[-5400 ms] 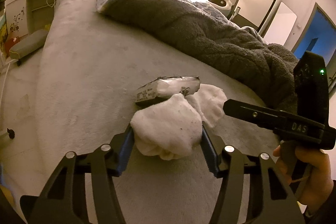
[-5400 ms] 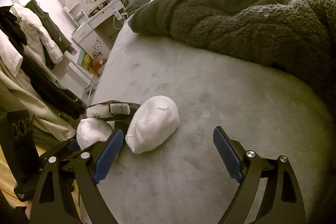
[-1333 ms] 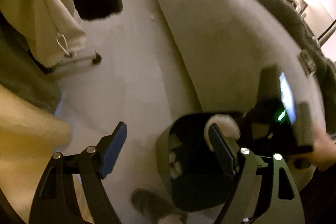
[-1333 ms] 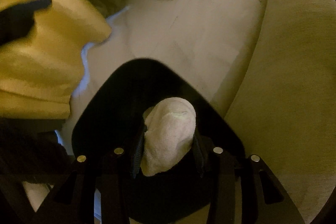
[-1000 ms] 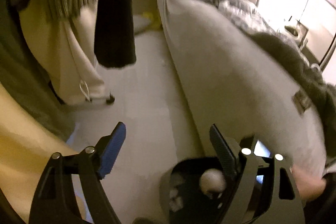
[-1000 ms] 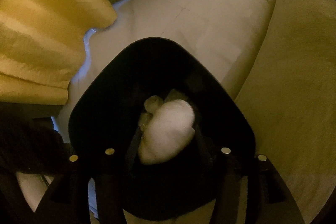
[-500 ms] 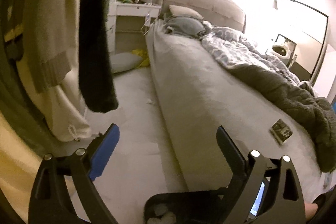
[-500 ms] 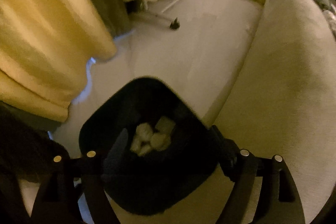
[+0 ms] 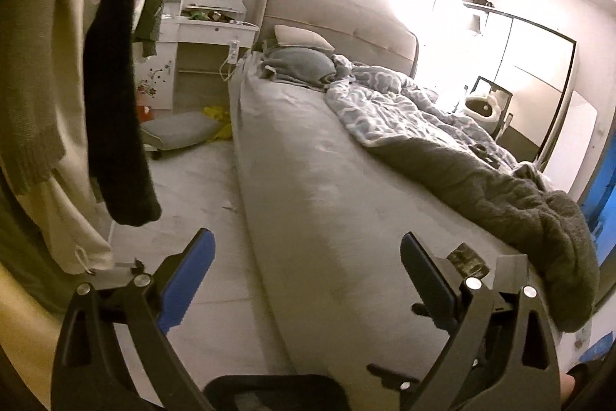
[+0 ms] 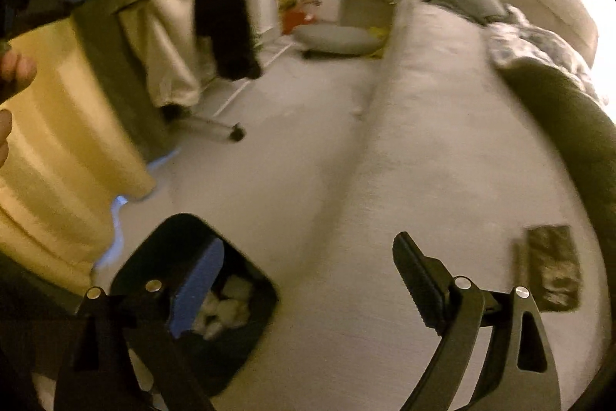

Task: Collect trash
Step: 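Move both tools back to the black snack wrapper on the bed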

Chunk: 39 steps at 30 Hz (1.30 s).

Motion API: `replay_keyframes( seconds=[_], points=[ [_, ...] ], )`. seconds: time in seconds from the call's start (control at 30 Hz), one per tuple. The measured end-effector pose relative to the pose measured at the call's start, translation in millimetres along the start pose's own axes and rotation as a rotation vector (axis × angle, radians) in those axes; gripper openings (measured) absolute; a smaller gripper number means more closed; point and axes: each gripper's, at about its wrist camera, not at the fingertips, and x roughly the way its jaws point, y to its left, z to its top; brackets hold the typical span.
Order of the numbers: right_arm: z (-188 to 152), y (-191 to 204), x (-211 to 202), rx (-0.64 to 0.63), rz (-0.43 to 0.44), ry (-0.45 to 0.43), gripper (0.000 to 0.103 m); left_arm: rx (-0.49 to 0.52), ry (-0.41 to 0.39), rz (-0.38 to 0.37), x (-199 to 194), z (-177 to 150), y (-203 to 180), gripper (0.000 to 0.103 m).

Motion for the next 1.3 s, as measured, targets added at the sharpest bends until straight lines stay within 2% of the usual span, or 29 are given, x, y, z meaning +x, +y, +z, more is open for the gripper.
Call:
replay_keyframes(
  seconds=[0.13,0.57,0.77,1.1,1.23,1.3],
  points=[
    [-12.0,-28.2,-9.1,0.057,-0.037,-0.019,0.091,0.012,0.010,-0.024,9.7,-0.1,-18.1,0.098],
    [-49.9,-105.2,-49.7,0.205,-0.139,-0.063,0.091,0.152,0.031,-0.099,42.3,-9.7,-82.3,0.099],
    [-65.7,-134.8,-65.8,0.275,-0.175,-0.077,0.091,0.206,0.084,-0.157,68.1,-23.8,-106.9,0.099],
    [-88.6,-183.4,-82.0,0.384,-0.187,-0.100,0.091,0.336,0.189,-0.329,103.8,-46.5,-165.4,0.099],
    [-99.4,-201.7,-80.8,0.440,-0.166,-0.110,0.091,0.407,0.218,-0.335,122.0,-55.4,-184.1,0.099],
    [-103.2,-208.9,-77.8,0.455,-0.154,-0.109,0.091,0.410,0.229,-0.349,130.8,-56.6,-188.7,0.099]
  ],
)
